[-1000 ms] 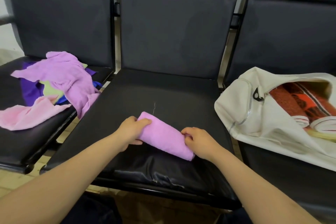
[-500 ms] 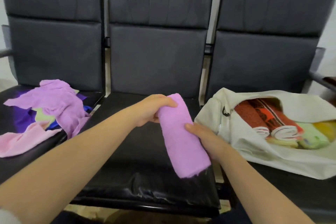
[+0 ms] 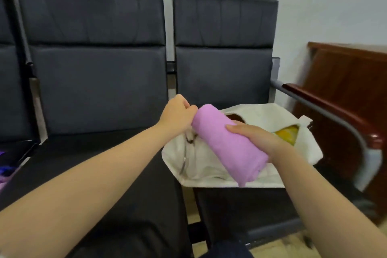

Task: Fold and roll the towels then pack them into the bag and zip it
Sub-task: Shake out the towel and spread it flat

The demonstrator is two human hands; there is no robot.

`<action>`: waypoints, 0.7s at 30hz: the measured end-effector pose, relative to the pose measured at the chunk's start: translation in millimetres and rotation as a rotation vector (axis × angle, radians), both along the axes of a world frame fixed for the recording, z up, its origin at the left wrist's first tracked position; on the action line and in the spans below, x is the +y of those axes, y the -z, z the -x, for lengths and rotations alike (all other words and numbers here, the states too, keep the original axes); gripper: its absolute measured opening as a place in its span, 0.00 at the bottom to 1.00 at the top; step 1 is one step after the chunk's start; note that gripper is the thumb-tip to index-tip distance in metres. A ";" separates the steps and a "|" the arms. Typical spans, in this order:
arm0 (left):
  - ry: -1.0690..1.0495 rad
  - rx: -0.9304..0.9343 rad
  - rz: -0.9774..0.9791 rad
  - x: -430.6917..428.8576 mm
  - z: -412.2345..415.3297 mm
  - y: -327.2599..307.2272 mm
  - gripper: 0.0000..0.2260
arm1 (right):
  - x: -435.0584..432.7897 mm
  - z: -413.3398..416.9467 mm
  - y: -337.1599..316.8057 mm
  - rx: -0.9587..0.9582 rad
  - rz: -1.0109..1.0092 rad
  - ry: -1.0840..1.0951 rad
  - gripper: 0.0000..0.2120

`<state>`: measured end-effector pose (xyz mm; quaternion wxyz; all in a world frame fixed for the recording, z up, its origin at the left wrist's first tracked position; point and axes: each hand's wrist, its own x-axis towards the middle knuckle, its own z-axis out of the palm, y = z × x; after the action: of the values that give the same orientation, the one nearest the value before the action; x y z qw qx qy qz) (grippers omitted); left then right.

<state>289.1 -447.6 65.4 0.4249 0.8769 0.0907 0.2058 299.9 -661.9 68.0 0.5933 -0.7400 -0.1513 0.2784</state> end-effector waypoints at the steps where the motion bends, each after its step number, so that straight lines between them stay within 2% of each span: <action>1: 0.033 -0.059 -0.180 -10.2 -6.4 2.4 0.06 | -14.7 -6.8 -1.3 -0.016 0.047 0.007 0.07; 3: 0.162 -0.088 -0.630 -29.6 -19.2 9.9 0.07 | -48.4 -24.2 0.1 -0.027 0.131 -0.009 0.13; 5: 0.296 -0.023 -1.115 -46.7 -36.3 22.1 0.12 | -78.1 -39.1 4.8 0.016 0.141 -0.002 0.19; 6: 0.336 0.016 -1.289 -55.8 -45.4 28.7 0.13 | -92.0 -45.2 7.2 0.048 0.133 0.005 0.20; 8: 0.340 0.051 -1.498 -71.3 -65.3 40.5 0.14 | -114.6 -55.4 14.5 0.097 0.124 -0.010 0.20; 13: 0.317 -0.053 -1.579 -99.6 -108.1 28.2 0.15 | -125.0 -70.9 30.9 0.118 0.050 -0.099 0.23; 15: 0.309 -0.096 -1.551 -109.9 -120.8 13.5 0.15 | -116.6 -78.1 32.1 0.044 0.028 -0.079 0.21; 19: 0.143 0.013 -1.183 -108.0 -144.6 -18.6 0.16 | -95.6 -104.8 30.2 -0.121 -0.129 0.115 0.18; 21: 0.162 0.046 -1.134 -101.3 -151.7 -31.2 0.16 | -84.8 -121.3 28.5 -0.145 -0.206 0.177 0.17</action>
<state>440.8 -548.9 96.6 -0.0998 0.9760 -0.0921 0.1700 421.3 -746.7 39.5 0.6759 -0.7038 -0.1555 0.1538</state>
